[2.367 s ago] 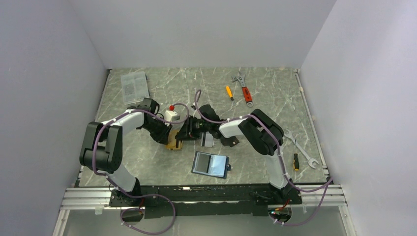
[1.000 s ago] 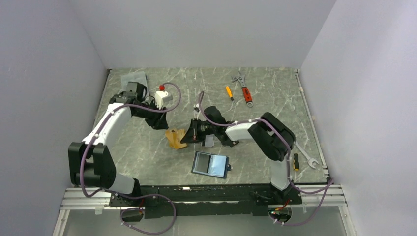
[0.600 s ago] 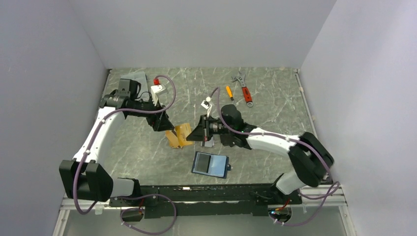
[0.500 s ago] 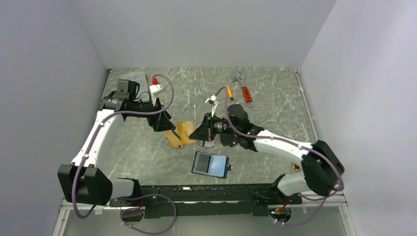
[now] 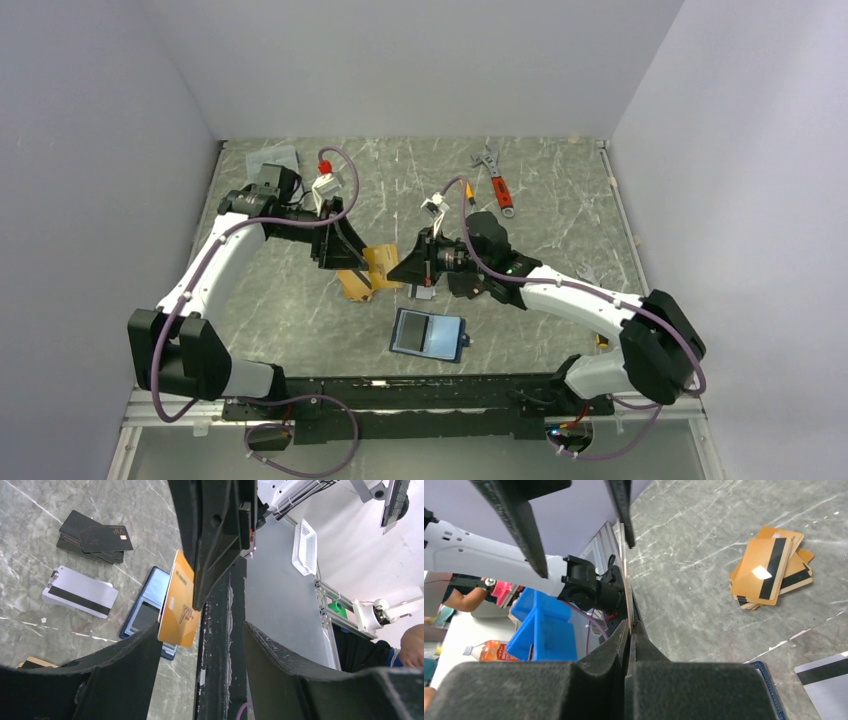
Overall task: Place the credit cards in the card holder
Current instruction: Pick up the credit card from the center of the board.
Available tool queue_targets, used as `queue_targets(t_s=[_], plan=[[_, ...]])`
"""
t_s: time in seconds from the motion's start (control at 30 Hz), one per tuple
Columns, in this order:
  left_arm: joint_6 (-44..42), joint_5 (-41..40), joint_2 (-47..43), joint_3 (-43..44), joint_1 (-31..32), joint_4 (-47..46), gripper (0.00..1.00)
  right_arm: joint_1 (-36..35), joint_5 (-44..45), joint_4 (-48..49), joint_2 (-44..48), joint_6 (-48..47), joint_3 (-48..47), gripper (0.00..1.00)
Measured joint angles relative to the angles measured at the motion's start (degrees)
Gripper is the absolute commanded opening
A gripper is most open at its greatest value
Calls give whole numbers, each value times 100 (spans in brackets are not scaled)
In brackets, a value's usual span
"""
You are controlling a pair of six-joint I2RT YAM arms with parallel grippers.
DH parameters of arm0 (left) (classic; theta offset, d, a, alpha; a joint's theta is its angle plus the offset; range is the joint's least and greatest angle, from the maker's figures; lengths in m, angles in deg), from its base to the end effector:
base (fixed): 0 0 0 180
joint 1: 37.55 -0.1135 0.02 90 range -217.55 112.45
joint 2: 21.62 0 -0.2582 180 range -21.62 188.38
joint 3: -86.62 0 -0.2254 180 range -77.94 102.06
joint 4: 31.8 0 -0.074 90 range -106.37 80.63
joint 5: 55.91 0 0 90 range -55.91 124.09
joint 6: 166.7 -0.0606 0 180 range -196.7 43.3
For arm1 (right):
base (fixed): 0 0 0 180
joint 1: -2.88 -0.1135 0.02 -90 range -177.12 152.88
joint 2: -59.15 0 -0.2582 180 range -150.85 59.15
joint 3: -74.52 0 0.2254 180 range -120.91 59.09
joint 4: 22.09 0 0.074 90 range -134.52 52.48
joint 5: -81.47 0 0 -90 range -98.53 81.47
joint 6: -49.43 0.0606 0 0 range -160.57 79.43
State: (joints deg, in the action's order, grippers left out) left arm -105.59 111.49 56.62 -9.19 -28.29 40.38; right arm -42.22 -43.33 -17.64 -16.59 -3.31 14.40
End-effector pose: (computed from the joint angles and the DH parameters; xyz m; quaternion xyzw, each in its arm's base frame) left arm 0.2142 -0.0949 0.3098 0.3713 0.6797 -0.5755 0.2627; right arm 0.1837 0.2333 0.2791 -0.2398 0.7225 0.5728 0.3039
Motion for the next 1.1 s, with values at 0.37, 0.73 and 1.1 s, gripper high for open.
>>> queue_targets(t_s=[0.37, 0.73, 1.1], plan=[[26, -31, -120, -173, 17, -251, 43, -120, -170, 254, -361, 131, -142, 0], [35, -153, -140, -229, 22, -350, 1, -153, -245, 256, -352, 125, -144, 0], [-164, 157, -7, -133, 74, -195, 0, -31, -177, 315, 70, 249, 70, 3]])
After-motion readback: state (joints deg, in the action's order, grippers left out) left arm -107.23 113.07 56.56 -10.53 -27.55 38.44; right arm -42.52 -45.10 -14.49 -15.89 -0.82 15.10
